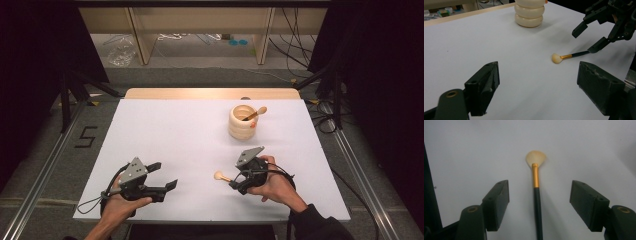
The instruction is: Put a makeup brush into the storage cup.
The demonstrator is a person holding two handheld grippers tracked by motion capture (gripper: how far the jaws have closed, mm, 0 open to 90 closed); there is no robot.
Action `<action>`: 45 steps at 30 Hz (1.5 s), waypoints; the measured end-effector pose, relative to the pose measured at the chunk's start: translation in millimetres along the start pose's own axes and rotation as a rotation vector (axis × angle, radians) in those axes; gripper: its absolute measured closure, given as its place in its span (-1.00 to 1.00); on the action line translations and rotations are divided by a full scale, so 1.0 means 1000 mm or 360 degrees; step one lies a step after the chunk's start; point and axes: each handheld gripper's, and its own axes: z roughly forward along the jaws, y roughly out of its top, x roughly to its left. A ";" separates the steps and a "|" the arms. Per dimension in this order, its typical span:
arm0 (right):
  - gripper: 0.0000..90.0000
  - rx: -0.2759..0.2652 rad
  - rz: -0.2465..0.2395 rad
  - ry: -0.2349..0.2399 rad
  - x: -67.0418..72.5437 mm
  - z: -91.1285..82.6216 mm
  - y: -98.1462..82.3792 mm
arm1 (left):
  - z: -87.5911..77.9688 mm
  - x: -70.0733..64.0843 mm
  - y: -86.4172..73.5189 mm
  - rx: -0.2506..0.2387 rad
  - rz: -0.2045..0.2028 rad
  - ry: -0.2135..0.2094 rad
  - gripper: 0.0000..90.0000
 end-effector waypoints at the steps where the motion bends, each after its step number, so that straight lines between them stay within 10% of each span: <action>1: -0.23 0.0024 -0.0007 0.0010 0.000 0.000 0.000 | 0.000 0.000 0.000 -0.0001 -0.0001 -0.0001 -0.60; 45: 0.72 0.0440 -0.0087 0.0141 -0.010 0.028 0.016 | -0.001 0.001 0.000 -0.0004 -0.0003 -0.0011 -0.57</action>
